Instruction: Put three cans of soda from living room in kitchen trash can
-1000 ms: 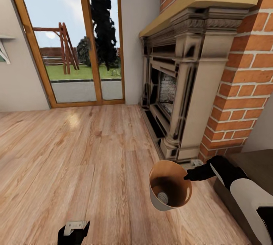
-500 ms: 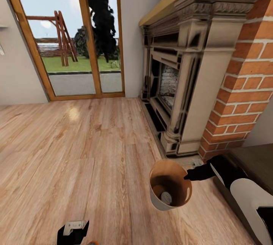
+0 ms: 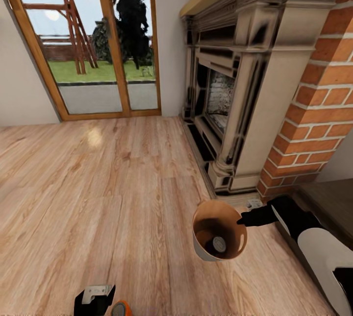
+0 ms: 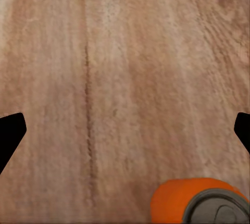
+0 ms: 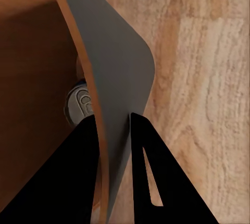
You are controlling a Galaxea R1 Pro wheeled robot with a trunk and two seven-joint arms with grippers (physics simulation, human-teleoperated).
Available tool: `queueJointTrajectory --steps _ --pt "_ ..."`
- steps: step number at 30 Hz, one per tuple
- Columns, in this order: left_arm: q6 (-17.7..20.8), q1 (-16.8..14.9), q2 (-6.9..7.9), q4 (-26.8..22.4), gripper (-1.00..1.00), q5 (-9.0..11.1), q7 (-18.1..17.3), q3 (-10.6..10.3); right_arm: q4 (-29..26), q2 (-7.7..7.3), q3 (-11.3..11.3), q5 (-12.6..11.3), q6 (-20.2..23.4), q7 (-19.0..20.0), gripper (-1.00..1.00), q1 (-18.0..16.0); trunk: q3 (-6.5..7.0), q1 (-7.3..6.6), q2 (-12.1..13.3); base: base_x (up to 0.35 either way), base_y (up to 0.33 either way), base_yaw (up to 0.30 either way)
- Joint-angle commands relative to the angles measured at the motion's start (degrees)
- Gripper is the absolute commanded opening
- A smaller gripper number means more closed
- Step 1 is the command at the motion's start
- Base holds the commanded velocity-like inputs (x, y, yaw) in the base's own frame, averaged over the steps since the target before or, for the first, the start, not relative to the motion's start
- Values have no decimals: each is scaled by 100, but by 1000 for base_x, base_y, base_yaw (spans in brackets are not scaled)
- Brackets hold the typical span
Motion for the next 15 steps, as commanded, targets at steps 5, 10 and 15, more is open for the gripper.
queueJointTrajectory --steps 5,10,15 --pt "-1 0 -1 0 100 0 1 -5 -95 -4 -18 -118 57 32 -100 1 -121 12 -8 0 0 0" --pt "-1 0 0 0 100 -1 -1 -10 -445 -16 -12 -123 56 32 -100 6 -235 25 -14 0 0 0" --pt "0 1 -6 0 100 -7 -7 -21 -605 -22 -227 -125 56 45 -100 11 -346 38 -21 0 0 0"
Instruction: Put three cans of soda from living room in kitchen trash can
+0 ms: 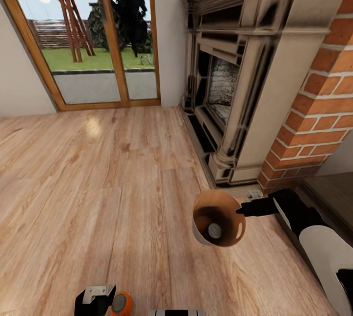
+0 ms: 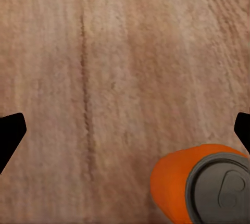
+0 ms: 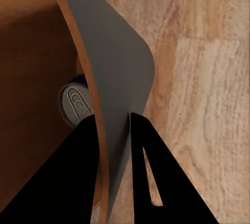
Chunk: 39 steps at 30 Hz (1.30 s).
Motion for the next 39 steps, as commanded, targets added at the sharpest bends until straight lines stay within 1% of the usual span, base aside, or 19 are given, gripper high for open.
queueJointTrajectory --steps 1,3,4,5,6,8,9,11,14,22,23,26,30,31,39 --pt "2 0 2 0 100 2 0 -22 -10 -2 -41 -81 53 30 -100 0 0 -1 -1 0 0 0" --pt "1 1 4 -3 100 11 -1 -82 -21 -9 -75 -81 53 31 -100 0 0 -1 -1 0 0 0" --pt "2 0 5 0 100 6 -1 -114 16 -39 -31 92 12 -20 -100 36 -1 0 -1 0 0 0" --pt "2 -1 7 0 100 6 -1 -147 34 -43 -14 59 64 -65 -100 67 -1 0 -1 0 0 0" --pt "1 -1 9 0 100 6 -1 -156 34 -48 36 150 71 -68 -100 79 -1 0 -1 0 0 0" --pt "1 -1 9 0 100 6 -1 -156 34 -48 58 548 -32 -68 -100 79 -1 0 -1 0 0 0" --pt "1 -1 9 0 100 6 -1 -156 34 -48 58 702 -91 -68 -100 79 -1 0 -1 0 0 0" --pt "1 -1 9 0 100 6 -1 -156 34 -48 58 899 -153 -68 -100 79 -1 0 -1 0 0 0" --pt "1 -1 9 0 100 6 -1 -156 34 -48 58 1127 -205 -68 -100 79 -1 0 -1 0 0 0" --pt "1 -1 9 0 100 6 -1 -156 34 -48 58 1601 -281 -68 -100 79 -1 0 -1 0 0 0" --pt "2 1 -18 -2 100 8 -3 -158 32 -56 73 1647 -285 -51 -100 71 -1 0 -1 0 0 0" --pt "7 6 -103 -9 100 17 -10 -163 -61 -73 198 1779 -295 -2 -100 71 -1 0 -1 0 0 0" --pt "8 7 -119 -14 100 17 -16 -164 -185 -71 362 1922 -306 64 -100 71 -1 0 -1 0 0 0" --pt "8 7 -120 -13 100 18 -15 -165 -1247 -71 690 216 1567 207 -100 71 -1 0 -1 0 0 0" --pt "8 8 -125 -9 100 23 -11 -165 -1311 -69 738 218 1632 217 -100 72 -1 0 -1 0 0 0"
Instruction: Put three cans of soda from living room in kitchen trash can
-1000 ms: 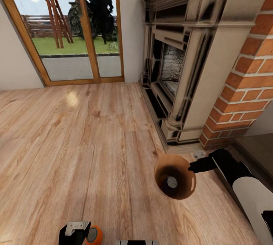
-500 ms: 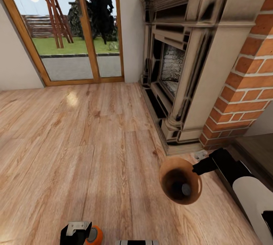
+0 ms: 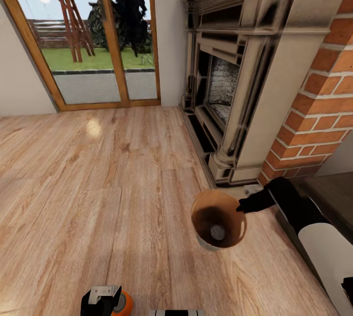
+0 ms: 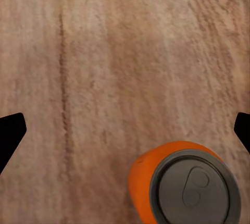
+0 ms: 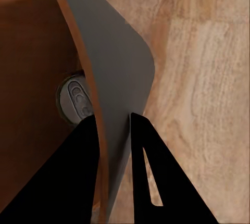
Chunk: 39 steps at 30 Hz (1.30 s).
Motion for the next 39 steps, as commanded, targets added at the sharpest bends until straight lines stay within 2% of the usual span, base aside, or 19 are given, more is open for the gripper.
queueJointTrajectory --steps 1,31,39 --pt "0 0 0 0 100 0 0 0 1 0 4 -103 70 20 -100 0 0 -1 0 0 0 0" --pt "-1 0 0 -2 100 -4 1 0 -13 30 27 -73 72 17 -100 0 0 -1 0 0 0 0" --pt "-3 0 -2 -18 100 0 -5 0 -29 246 33 -59 86 7 -100 0 0 -1 0 0 0 0"
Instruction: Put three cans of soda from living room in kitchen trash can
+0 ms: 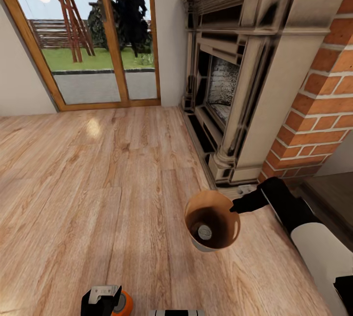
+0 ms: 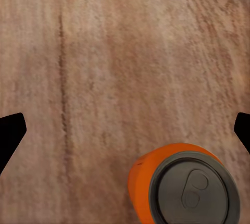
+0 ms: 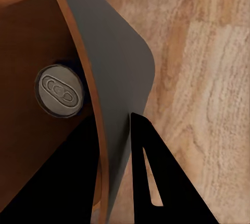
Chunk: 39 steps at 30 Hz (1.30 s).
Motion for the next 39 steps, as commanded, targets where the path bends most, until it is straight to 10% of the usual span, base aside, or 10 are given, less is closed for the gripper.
queueJointTrajectory --steps 1,39 --pt "1 0 1 -2 100 -1 -1 0 -1 9 -4 -90 39 24 -100 -3 1 -1 0 0 0 0" --pt "-5 0 -15 9 100 -17 -33 -17 -471 34 -69 -145 25 25 -100 -3 1 -1 0 0 0 0"
